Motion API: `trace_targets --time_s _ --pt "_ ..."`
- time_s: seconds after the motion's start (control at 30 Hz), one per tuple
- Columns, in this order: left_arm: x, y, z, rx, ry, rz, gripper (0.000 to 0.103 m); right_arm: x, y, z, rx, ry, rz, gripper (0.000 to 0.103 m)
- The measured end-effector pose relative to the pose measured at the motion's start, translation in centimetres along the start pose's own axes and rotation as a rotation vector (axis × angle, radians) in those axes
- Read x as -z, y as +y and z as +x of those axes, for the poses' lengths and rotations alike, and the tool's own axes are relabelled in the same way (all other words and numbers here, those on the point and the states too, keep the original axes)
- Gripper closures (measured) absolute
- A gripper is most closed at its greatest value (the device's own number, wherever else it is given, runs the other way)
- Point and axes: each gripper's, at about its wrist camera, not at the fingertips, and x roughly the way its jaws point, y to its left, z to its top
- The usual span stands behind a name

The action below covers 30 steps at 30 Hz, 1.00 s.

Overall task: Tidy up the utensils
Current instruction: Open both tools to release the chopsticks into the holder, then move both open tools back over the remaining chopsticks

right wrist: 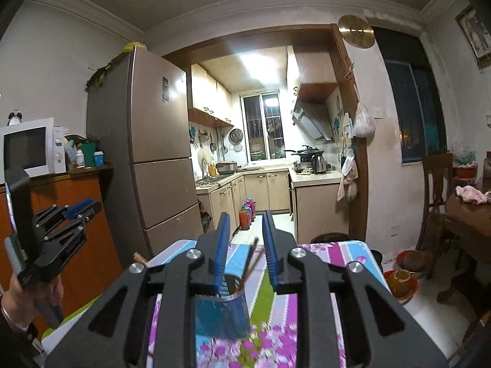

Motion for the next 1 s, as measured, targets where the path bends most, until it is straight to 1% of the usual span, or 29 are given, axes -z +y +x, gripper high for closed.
trace_targets --time_s 0.03,0.23,0.3,0.37,0.53,0.67,0.73,0.8,0.9,1.0 --pt "0.5 0.2 -0.7 -0.007 0.004 0.002 0.083 0.4 -0.3 -1.3 -0.002 0.0 0.009 0.082" --pt "2.9 0.7 -3.9 -0.054 0.031 0.023 0.082 2.8 -1.0 -5.8 0.004 0.032 0.031 0.081" --pt "3.6 0.5 -4.8 -0.062 0.04 0.036 0.082 3.7 -0.7 -6.9 0.01 0.039 0.021 0.075" --pt "4.2 0.2 -6.0 -0.061 0.048 0.041 0.082 4.8 -0.5 -7.9 0.019 0.054 0.011 0.074" --pt "5.4 -0.9 -8.0 -0.07 0.061 0.08 0.08 7.4 0.0 -9.4 0.016 0.104 0.013 0.073" --pt "6.3 -1.5 -9.4 -0.058 0.081 0.086 0.079 8.8 0.2 -10.6 0.032 0.12 0.0 0.068" --pt "7.1 -1.8 -10.2 -0.053 0.089 0.098 0.079 9.3 0.2 -10.9 0.025 0.134 0.009 0.067" --pt "7.5 -2.2 -10.6 -0.042 0.101 0.106 0.079 10.0 0.1 -11.2 0.023 0.15 0.016 0.064" --pt "8.4 -2.6 -11.3 -0.045 0.104 0.128 0.078 11.0 0.1 -11.5 0.033 0.174 0.007 0.063" --pt "9.0 -2.7 -11.5 -0.035 0.123 0.122 0.077 11.7 0.1 -11.8 0.035 0.19 0.013 0.062"
